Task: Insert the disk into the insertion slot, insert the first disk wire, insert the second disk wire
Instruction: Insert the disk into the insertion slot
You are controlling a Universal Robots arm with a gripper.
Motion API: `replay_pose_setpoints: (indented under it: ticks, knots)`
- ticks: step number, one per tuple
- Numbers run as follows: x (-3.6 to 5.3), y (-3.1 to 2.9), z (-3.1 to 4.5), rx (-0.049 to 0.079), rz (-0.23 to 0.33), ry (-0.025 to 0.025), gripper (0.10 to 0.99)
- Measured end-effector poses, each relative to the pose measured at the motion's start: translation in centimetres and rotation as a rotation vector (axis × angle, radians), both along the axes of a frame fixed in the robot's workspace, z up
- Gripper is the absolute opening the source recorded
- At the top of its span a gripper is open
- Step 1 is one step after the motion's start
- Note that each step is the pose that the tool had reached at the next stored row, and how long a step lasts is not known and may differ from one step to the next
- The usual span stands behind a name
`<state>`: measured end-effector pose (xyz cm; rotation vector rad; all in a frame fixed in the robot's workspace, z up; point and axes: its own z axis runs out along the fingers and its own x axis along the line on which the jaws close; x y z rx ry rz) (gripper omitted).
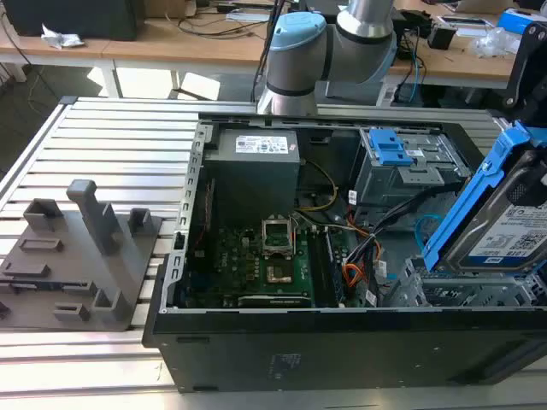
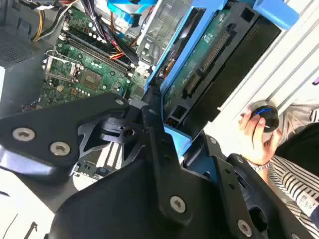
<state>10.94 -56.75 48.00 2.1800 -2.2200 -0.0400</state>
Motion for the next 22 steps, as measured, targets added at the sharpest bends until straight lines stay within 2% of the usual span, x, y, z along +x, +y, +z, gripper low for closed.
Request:
replay_pose_setpoints:
  ticks: [4,7,10,13,16,17,19,22]
  knots:
    - [0.0,0.0,-0.78,-0.001,0.0,0.0001,0.369]
    - [0.0,0.0,-0.98,-0.001,0.0,0.0001,0.369]
    - [0.0,0.0,-1.6,-0.002,0.0,0.0001,0.369]
    - [0.12,0.08,-1.83,-0.002,0.0,0.0001,0.369]
    - [0.32,0.41,-1.88,-0.002,0.0,0.0,0.369]
    - [0.46,0.69,-1.9,-0.002,0.0,0.0,0.369]
    - [0.71,0.93,-2.43,-0.002,0.0,0.0004,0.369]
    - [1.04,1.15,-2.74,-0.002,0.0,0.0008,0.369]
